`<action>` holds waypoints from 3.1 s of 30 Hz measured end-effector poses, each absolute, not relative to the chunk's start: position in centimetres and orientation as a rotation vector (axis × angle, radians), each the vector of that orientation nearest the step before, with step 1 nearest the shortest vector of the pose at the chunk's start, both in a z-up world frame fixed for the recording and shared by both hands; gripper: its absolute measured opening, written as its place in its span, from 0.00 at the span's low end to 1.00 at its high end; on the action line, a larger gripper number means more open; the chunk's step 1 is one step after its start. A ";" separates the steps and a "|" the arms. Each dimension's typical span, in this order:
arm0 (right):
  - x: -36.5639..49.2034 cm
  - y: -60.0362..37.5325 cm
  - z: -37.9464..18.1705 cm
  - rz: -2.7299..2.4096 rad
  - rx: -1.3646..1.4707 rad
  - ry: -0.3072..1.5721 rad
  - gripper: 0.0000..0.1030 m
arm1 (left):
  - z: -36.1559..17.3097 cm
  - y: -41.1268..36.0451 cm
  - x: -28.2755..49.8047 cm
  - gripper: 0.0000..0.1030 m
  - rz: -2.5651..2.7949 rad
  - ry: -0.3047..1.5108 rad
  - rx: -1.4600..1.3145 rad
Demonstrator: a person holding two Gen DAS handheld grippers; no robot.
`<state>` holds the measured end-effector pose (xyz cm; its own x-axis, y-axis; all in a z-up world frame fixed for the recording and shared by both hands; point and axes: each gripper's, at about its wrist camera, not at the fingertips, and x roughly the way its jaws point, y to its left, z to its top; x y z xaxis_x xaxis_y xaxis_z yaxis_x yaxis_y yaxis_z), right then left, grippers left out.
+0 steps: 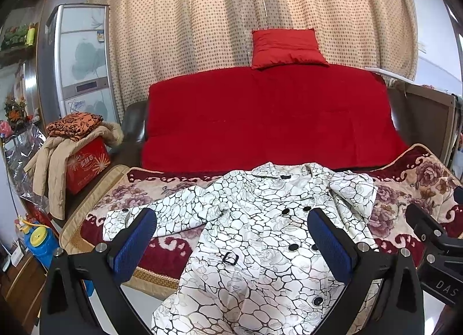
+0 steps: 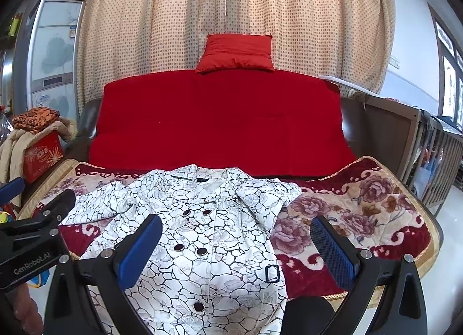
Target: Fold large clothes
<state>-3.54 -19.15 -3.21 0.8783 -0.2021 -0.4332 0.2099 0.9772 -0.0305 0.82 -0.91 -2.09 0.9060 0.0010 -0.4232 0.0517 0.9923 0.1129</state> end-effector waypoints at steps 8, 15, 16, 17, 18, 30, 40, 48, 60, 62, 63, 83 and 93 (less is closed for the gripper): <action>-3.0 -19.3 -3.8 -0.210 0.021 0.471 1.00 | -2.9 -1.0 1.8 1.00 -0.028 0.464 0.123; -1.3 -19.7 -4.9 -0.218 0.010 0.504 1.00 | -4.1 -1.5 3.8 1.00 -0.030 0.499 0.125; -1.1 -19.8 -5.1 -0.219 0.008 0.508 1.00 | -4.3 -1.5 4.2 1.00 -0.031 0.506 0.125; -0.8 -19.9 -5.2 -0.222 0.006 0.512 1.00 | -4.5 -1.6 4.7 1.00 -0.030 0.514 0.125; -0.3 -20.0 -5.5 -0.226 0.003 0.519 1.00 | -4.7 -1.6 5.1 1.00 -0.029 0.519 0.126; 7.1 -28.8 -7.6 -0.232 0.160 0.574 1.00 | -9.4 -3.2 16.6 1.00 -0.098 0.769 0.091; 17.5 -45.4 -15.9 -0.106 0.681 0.718 1.00 | -14.8 -6.6 25.9 1.00 -0.028 0.844 0.079; 26.3 -49.7 -24.3 -0.014 1.072 0.797 0.93 | -17.9 -6.9 27.4 1.00 -0.023 0.780 0.121; 31.2 -49.4 -27.1 -0.028 1.110 0.811 0.26 | -19.3 -6.3 27.7 1.00 -0.034 0.753 0.147; 30.9 -49.1 -26.1 -0.025 1.074 0.775 0.22 | -19.0 -5.9 27.6 1.00 -0.017 0.737 0.144; 30.6 -48.6 -24.8 -0.012 1.039 0.739 0.21 | -18.9 -5.7 27.6 1.00 -0.007 0.730 0.140; 31.3 -20.3 -21.3 0.614 0.716 0.931 0.31 | -15.9 3.6 26.2 1.00 0.230 0.612 -0.014; 25.9 -25.3 -18.3 0.460 0.682 0.789 0.87 | -17.1 0.9 26.9 1.00 0.168 0.645 0.057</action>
<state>25.92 -25.28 -18.29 0.6260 0.6081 -0.4882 -0.1259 0.6966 0.7063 26.89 0.91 -17.12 0.7862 0.1730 -0.5932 -0.1378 0.9849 0.1046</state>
